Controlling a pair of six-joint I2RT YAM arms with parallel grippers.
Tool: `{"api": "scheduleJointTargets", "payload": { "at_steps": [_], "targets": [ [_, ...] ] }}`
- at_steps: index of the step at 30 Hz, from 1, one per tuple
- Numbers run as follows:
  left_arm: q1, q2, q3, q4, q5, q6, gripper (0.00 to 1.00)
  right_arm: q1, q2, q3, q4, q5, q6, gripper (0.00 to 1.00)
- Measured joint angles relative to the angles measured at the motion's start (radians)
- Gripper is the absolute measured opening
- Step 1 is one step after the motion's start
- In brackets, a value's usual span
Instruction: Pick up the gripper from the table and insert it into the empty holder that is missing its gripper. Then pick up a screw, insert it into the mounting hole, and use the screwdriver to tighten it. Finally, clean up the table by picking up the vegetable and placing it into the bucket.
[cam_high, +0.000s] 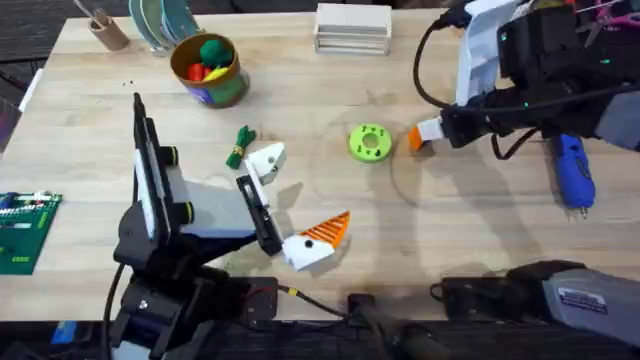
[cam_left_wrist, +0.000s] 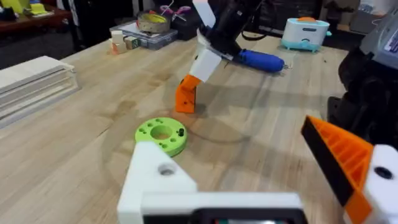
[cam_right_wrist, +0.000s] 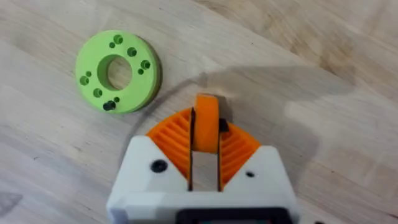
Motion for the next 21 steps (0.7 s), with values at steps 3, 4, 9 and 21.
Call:
{"api": "scheduleJointTargets", "payload": {
  "at_steps": [3,4,9,21],
  "targets": [
    [0.000,0.000,0.000,0.000,0.000,0.000,0.993,0.000,0.000,0.000,0.001,-0.002,0.000,0.129],
    [0.000,0.000,0.000,0.000,0.000,0.000,0.992,0.000,0.000,0.000,0.001,-0.002,0.001,0.086],
    [0.000,0.000,0.000,0.000,0.000,0.000,0.993,0.000,0.000,0.000,0.001,-0.005,0.000,0.020],
    [0.000,0.000,0.000,0.000,0.000,0.000,0.993,0.000,-0.152,0.000,-0.037,-0.005,0.000,0.016]
  ]
}}
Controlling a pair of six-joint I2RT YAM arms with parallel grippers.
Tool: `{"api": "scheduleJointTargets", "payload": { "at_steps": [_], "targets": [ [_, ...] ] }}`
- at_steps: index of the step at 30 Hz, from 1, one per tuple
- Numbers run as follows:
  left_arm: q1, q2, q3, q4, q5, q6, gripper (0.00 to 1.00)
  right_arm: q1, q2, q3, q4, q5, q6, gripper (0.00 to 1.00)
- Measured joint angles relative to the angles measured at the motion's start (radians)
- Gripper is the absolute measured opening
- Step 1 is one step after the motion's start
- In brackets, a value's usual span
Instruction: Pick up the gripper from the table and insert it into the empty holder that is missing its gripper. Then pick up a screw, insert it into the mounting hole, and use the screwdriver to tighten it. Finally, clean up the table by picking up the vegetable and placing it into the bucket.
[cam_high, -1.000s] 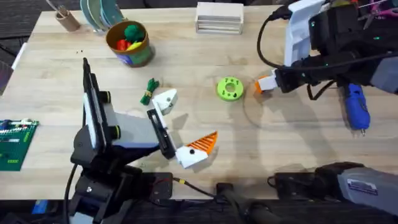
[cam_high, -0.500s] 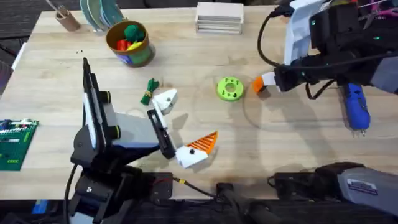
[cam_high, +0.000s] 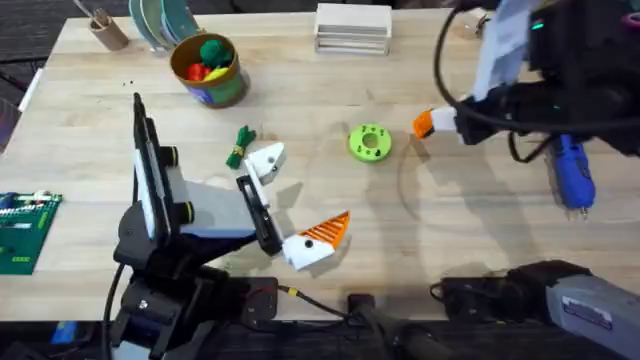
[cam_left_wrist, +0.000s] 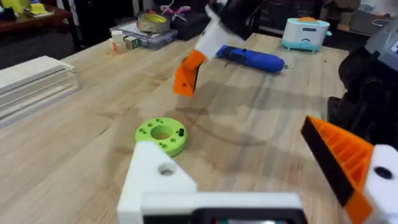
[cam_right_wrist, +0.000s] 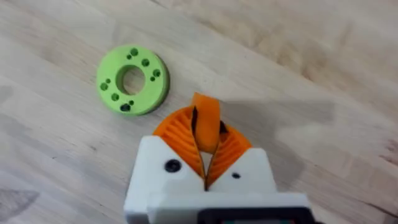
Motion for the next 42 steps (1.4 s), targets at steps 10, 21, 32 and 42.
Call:
{"api": "scheduleJointTargets", "payload": {
  "at_steps": [10,21,32,42],
  "targets": [
    [0.000,0.000,0.000,0.000,0.000,0.000,0.992,0.000,-0.363,0.000,-0.008,-0.038,0.096,0.014],
    [0.000,0.000,0.000,0.000,0.000,0.000,0.993,0.001,-0.403,-0.068,0.097,-0.474,0.343,0.012],
    [0.000,0.000,0.000,0.000,0.000,0.000,0.992,0.135,-0.354,-0.325,0.558,-0.591,0.781,0.011],
    [0.000,0.000,0.000,0.000,0.000,-0.008,0.993,0.315,-0.155,-0.342,0.794,-0.591,0.990,0.010]
  ]
}}
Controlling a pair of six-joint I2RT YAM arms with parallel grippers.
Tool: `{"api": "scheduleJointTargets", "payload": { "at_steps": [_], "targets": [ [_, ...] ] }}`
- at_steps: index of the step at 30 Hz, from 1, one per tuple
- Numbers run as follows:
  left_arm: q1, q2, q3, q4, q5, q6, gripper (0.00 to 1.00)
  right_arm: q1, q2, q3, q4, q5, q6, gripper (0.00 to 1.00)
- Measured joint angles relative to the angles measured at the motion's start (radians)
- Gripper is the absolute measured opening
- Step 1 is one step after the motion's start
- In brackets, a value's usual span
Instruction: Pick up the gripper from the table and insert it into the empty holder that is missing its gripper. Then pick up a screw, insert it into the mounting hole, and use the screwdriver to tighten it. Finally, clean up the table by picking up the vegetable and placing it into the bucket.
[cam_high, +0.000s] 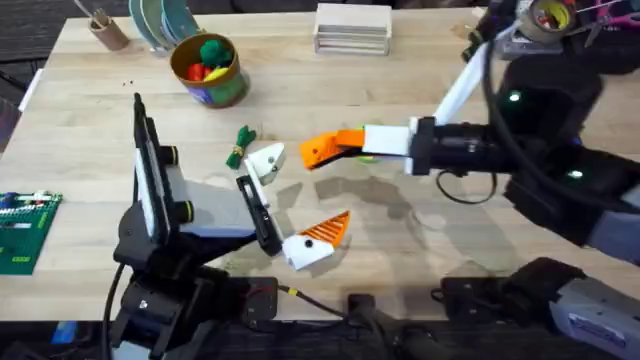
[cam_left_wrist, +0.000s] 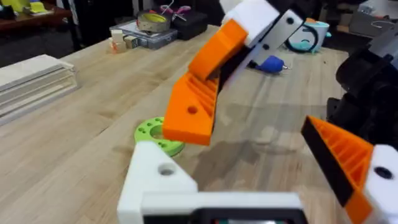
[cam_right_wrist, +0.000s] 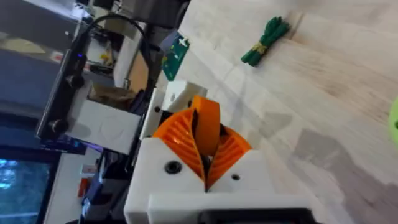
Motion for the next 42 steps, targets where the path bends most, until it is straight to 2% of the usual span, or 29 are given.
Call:
{"api": "scheduleJointTargets", "payload": {
  "at_steps": [5,13,34,42],
  "targets": [
    [0.000,0.000,0.000,0.000,-0.002,-0.019,0.993,0.035,0.103,-0.001,0.164,-0.022,0.080,0.010],
    [0.000,0.000,-0.001,0.000,-0.014,-0.030,0.993,0.050,0.206,-0.001,0.266,-0.050,0.175,0.010],
    [0.000,0.000,-0.001,0.002,-0.028,-0.030,0.992,0.050,0.245,-0.002,0.324,-0.113,0.201,0.010],
    [0.006,0.000,-0.001,0.003,-0.071,-0.037,0.993,0.069,0.329,-0.002,0.464,-0.119,0.209,0.010]
  ]
}}
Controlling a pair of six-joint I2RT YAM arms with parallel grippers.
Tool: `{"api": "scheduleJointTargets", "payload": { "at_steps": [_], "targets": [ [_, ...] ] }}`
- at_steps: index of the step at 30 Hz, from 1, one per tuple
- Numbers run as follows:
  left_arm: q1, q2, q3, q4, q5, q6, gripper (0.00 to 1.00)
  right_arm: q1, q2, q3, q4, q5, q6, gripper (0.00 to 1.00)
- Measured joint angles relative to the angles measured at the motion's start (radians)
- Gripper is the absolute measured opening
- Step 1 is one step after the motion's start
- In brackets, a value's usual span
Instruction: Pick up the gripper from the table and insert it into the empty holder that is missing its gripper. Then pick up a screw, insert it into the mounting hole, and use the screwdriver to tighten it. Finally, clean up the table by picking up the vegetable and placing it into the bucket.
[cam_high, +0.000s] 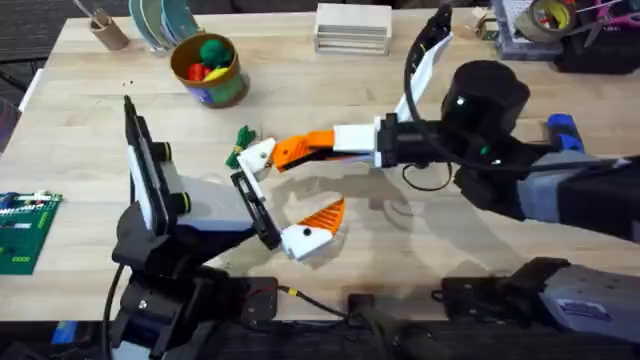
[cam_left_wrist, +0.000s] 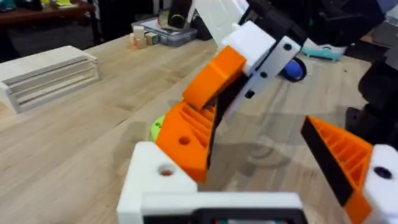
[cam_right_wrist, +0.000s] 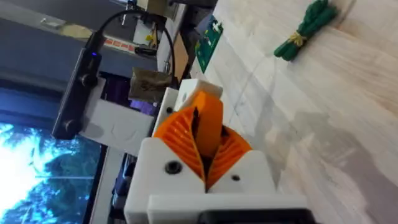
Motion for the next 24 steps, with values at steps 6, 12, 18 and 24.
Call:
{"api": "scheduleJointTargets", "payload": {
  "at_steps": [6,12,18,24],
  "targets": [
    [0.002,0.000,0.000,0.001,-0.019,-0.007,0.993,0.010,0.047,0.000,0.056,-0.001,0.017,0.009],
    [0.002,0.000,0.000,0.001,-0.015,-0.015,0.993,0.012,0.095,0.000,0.103,-0.020,0.006,0.009],
    [0.001,0.000,0.000,-0.001,0.003,-0.022,0.993,0.021,0.154,0.000,0.191,-0.041,-0.003,0.009],
    [-0.001,0.000,0.000,-0.002,0.020,-0.024,0.993,0.033,0.185,0.010,0.224,-0.056,-0.003,0.009]
  ]
}}
